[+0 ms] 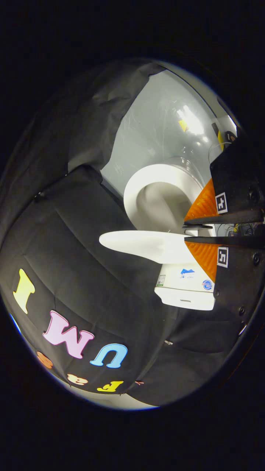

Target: Open the toilet lid.

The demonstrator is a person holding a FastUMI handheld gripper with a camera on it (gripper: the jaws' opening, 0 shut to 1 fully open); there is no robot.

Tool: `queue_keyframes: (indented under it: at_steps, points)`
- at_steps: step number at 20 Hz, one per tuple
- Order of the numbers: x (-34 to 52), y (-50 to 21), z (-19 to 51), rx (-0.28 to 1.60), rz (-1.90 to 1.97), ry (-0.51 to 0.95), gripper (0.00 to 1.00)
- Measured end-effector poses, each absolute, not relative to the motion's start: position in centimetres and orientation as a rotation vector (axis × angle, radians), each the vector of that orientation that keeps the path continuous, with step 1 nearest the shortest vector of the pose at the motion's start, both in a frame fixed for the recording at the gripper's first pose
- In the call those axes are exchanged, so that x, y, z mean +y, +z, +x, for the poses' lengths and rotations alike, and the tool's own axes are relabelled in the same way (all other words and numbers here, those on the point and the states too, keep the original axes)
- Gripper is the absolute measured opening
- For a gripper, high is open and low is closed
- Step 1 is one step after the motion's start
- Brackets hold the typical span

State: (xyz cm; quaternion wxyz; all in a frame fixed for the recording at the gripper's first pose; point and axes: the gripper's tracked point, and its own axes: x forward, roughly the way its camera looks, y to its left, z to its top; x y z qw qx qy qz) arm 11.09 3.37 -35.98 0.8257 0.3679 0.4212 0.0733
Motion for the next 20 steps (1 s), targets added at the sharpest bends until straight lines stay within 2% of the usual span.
queue_keyframes:
  at_steps: [20]
  points:
    - [14.3, -26.5, 12.0, 0.838, 0.472, 0.104, 0.18]
